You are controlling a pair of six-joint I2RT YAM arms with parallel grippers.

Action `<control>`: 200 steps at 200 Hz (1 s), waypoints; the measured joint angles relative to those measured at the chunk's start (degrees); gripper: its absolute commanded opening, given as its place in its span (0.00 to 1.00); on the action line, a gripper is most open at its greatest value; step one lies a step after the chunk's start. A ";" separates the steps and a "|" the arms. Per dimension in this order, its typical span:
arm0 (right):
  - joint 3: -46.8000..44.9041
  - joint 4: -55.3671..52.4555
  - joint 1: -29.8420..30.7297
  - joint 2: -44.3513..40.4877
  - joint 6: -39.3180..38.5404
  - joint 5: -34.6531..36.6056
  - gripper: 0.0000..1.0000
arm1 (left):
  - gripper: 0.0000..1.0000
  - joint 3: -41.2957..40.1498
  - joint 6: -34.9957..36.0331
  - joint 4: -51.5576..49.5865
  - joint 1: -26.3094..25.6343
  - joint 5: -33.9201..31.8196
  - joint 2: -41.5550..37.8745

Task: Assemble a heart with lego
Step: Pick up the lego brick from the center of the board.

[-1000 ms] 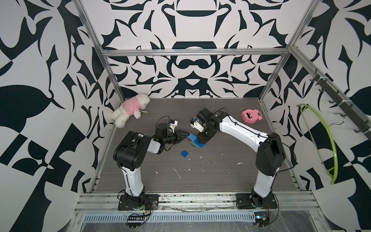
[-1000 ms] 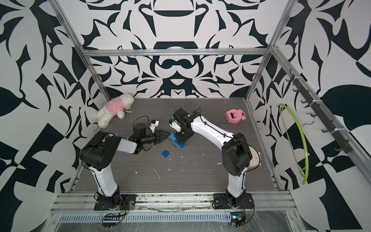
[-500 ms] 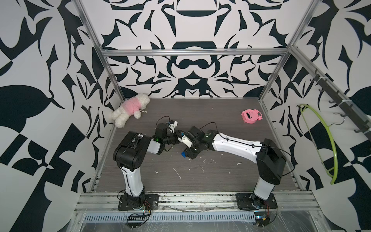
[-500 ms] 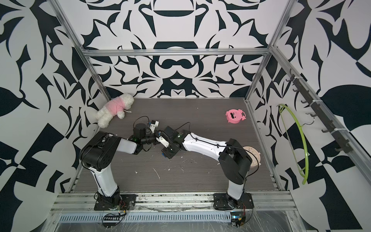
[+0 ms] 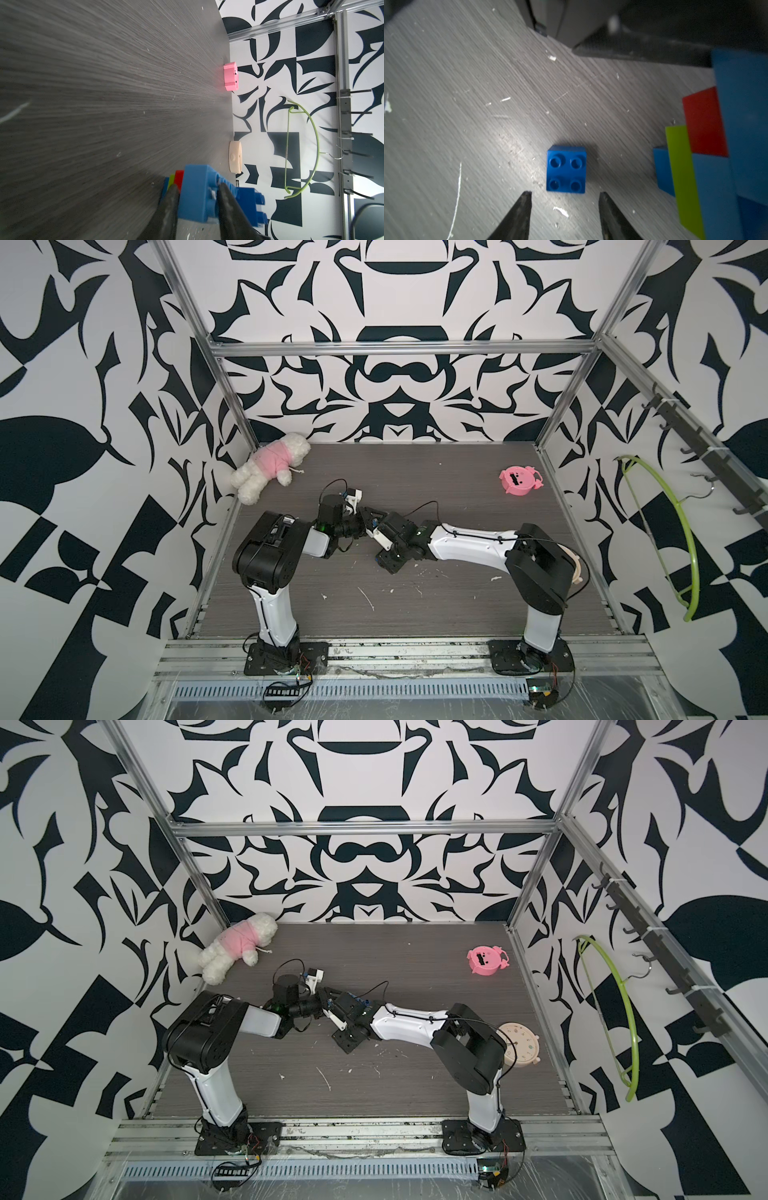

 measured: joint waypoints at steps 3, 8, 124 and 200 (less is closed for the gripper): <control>0.09 0.04 0.00 0.15 -0.02 0.11 0.54 | 0.34 0.00 0.00 -0.07 0.07 -0.17 0.00; 0.22 0.09 0.00 0.31 -0.04 0.26 0.54 | 0.34 0.00 0.00 -0.24 0.11 -0.42 0.00; 1.77 1.29 0.20 3.30 0.09 0.76 0.43 | 0.34 -0.04 0.02 -2.75 0.87 -4.15 0.02; 2.25 0.72 0.70 4.28 0.17 0.42 0.28 | 0.34 -0.02 -0.20 -3.10 0.94 -4.09 0.02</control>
